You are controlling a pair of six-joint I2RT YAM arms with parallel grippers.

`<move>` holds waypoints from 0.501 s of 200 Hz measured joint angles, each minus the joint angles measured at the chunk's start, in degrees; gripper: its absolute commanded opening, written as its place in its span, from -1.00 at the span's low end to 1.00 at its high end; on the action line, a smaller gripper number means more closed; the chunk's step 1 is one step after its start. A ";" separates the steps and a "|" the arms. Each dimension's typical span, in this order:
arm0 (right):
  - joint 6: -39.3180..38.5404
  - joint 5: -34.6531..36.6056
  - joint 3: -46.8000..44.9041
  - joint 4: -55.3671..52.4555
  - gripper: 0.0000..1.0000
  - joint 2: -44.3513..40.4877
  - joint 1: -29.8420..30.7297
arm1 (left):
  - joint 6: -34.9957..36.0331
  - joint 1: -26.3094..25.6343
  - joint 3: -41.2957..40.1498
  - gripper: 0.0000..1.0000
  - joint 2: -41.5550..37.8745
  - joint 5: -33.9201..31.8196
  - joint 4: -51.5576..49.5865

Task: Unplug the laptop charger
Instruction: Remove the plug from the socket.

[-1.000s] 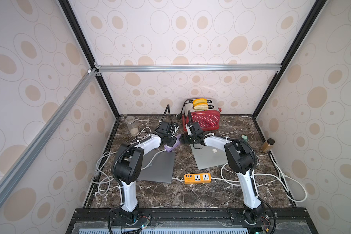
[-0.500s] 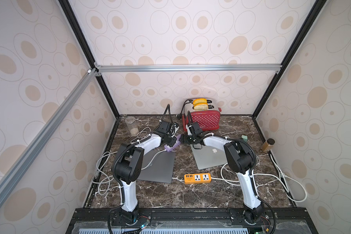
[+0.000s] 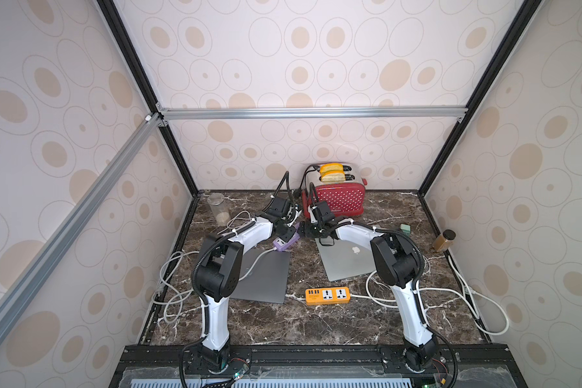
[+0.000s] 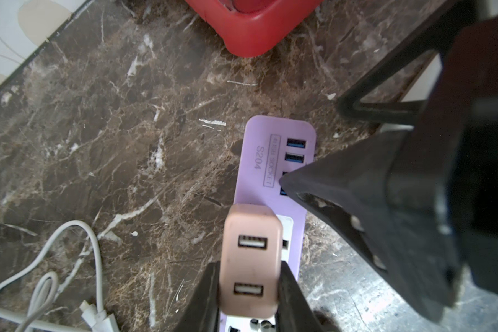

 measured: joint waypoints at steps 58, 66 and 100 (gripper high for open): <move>0.00 0.11 0.63 -0.59 0.56 0.24 0.00 | 0.28 -0.50 -6.27 -0.52 -3.45 -0.57 6.45; 0.02 0.04 0.83 -0.70 0.56 0.35 0.00 | 0.28 -0.61 -6.73 -0.52 -3.98 -0.76 6.88; 0.20 -0.11 1.18 -0.26 0.56 0.85 0.00 | 0.26 -1.14 -6.73 -0.50 -5.09 -0.46 7.34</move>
